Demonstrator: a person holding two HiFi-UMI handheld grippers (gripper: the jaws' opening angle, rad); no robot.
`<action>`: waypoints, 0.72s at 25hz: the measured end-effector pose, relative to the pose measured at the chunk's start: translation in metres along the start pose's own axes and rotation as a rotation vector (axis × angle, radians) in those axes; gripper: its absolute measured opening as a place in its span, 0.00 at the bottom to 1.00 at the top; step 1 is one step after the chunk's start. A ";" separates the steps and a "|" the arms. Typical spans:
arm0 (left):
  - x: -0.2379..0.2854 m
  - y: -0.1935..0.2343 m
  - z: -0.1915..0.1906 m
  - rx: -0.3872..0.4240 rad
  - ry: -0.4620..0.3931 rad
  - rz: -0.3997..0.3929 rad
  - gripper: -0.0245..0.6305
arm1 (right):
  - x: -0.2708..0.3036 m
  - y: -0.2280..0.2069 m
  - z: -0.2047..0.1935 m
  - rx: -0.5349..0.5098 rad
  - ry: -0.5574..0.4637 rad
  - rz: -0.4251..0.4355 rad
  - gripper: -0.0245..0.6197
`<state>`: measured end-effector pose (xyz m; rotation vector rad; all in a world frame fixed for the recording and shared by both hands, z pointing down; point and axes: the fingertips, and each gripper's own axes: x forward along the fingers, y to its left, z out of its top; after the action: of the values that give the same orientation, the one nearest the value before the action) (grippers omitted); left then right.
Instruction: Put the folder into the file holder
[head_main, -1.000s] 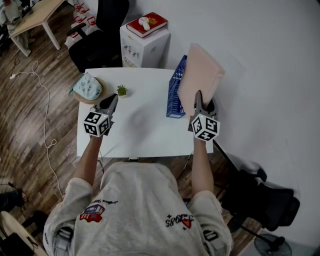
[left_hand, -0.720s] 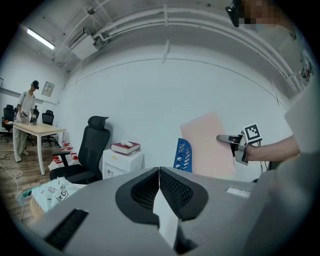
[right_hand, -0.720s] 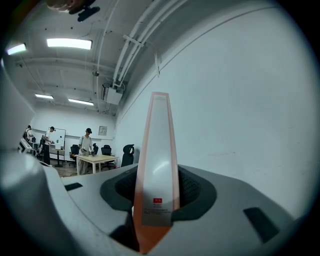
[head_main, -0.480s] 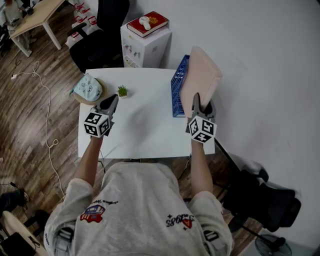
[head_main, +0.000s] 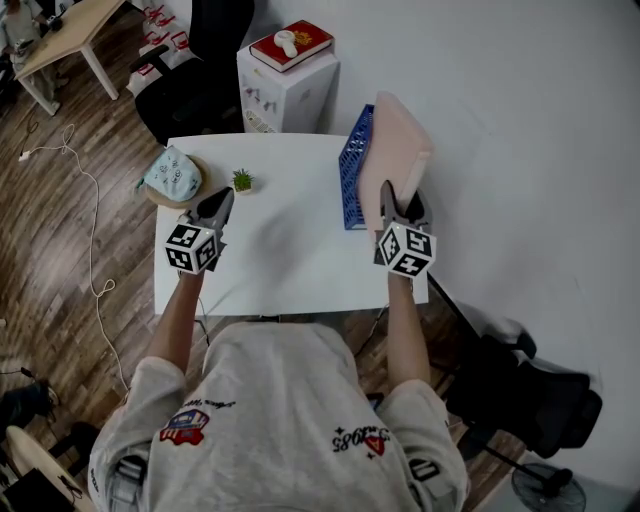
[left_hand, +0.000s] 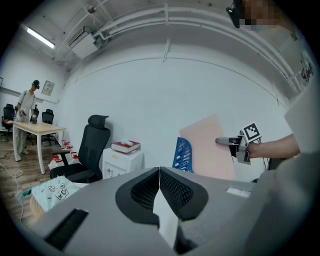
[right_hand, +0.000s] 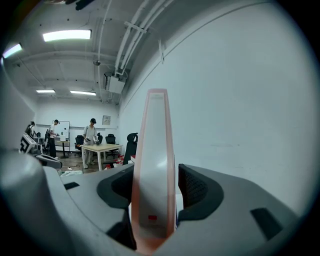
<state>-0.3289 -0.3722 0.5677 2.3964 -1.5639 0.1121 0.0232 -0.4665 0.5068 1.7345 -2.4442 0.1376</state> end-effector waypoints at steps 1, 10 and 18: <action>-0.001 0.001 0.000 -0.002 -0.001 0.001 0.05 | 0.002 0.001 0.006 0.001 0.009 0.004 0.39; -0.003 0.003 0.001 -0.031 -0.019 0.011 0.05 | 0.034 0.010 0.052 -0.030 0.251 0.146 0.40; -0.008 0.002 0.000 -0.038 -0.027 0.011 0.05 | 0.038 0.005 0.052 0.019 0.344 0.120 0.37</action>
<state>-0.3339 -0.3652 0.5665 2.3700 -1.5763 0.0523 0.0031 -0.5086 0.4615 1.4302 -2.2947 0.4346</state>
